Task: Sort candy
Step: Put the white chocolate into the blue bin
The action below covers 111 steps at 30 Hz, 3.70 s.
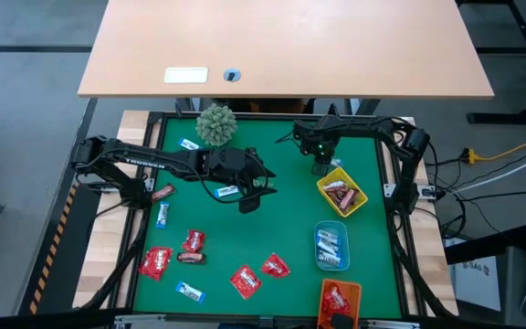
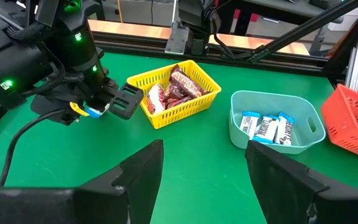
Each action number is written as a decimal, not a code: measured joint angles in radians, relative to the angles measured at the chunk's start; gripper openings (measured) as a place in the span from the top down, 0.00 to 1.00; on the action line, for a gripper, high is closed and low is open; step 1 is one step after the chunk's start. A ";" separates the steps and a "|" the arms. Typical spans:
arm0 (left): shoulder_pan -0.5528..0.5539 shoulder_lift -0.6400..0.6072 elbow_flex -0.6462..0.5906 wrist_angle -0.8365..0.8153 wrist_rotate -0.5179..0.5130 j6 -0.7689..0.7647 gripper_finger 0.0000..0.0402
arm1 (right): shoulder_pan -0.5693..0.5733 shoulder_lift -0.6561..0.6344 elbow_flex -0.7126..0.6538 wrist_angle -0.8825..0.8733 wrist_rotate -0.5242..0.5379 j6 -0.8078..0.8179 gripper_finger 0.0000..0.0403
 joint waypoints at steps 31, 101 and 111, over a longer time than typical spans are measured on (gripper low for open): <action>0.000 0.000 0.000 0.000 0.000 0.000 0.44 | 0.000 -0.001 0.147 -0.086 -0.016 -0.004 1.00; 0.000 0.000 0.000 0.000 0.000 0.003 0.44 | -0.079 0.117 0.132 -0.044 -0.068 -0.112 0.72; 0.000 0.000 0.000 0.001 0.000 0.000 0.44 | -0.079 0.122 0.162 -0.072 -0.095 -0.134 0.72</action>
